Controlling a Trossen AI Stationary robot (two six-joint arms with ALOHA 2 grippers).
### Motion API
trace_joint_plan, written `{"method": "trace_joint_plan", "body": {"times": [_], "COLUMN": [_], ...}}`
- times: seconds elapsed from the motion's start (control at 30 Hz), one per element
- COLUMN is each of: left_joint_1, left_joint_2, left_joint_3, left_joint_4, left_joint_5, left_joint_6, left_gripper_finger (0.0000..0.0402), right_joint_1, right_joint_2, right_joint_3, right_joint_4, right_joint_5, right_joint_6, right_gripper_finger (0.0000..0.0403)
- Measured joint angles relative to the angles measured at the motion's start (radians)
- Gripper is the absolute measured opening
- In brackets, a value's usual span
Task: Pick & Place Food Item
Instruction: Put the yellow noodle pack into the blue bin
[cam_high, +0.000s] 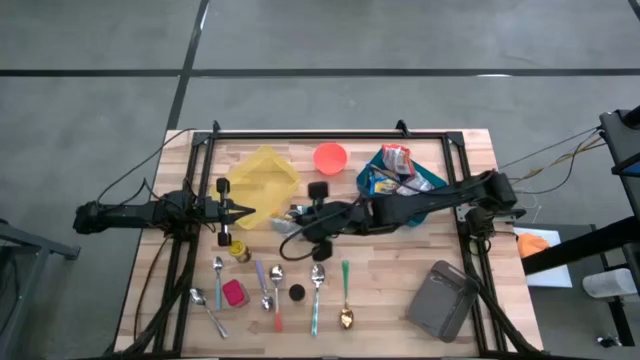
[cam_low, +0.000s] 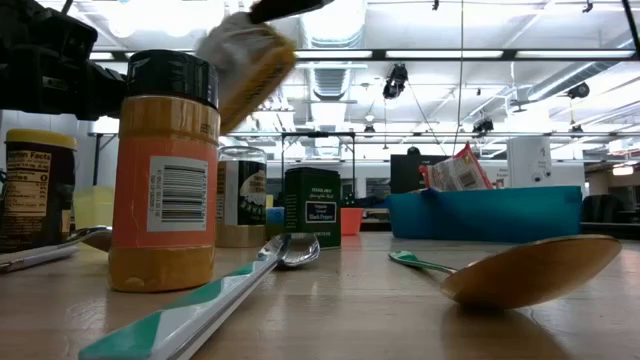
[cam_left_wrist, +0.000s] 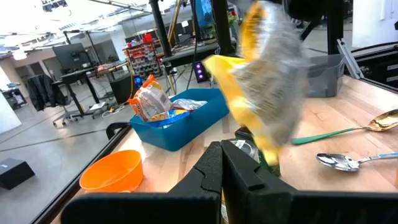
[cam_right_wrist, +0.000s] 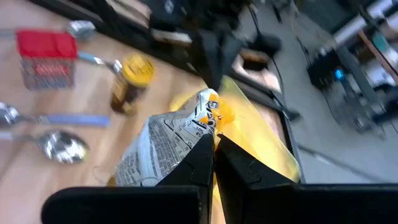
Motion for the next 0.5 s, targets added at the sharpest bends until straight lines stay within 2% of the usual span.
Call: {"method": "trace_joint_plan", "body": {"times": [0.1, 0.27, 0.5], "left_joint_1": [0.000, 0.000, 0.000], "left_joint_2": [0.000, 0.000, 0.000], "left_joint_3": [0.000, 0.000, 0.000], "left_joint_4": [0.000, 0.000, 0.000], "left_joint_5": [0.000, 0.000, 0.000], "left_joint_6": [0.000, 0.000, 0.000], "left_gripper_finger": [0.0000, 0.0000, 0.0000], "right_joint_1": [-0.001, 0.000, -0.001], "right_joint_2": [-0.051, -0.122, -0.207], "right_joint_3": [0.000, 0.000, 0.000], "right_joint_4": [-0.110, -0.290, -0.630], "right_joint_5": [0.057, 0.218, 0.407], "right_joint_6": [0.039, 0.138, 0.444], "right_gripper_finger": [0.0008, 0.0008, 0.0008]}}
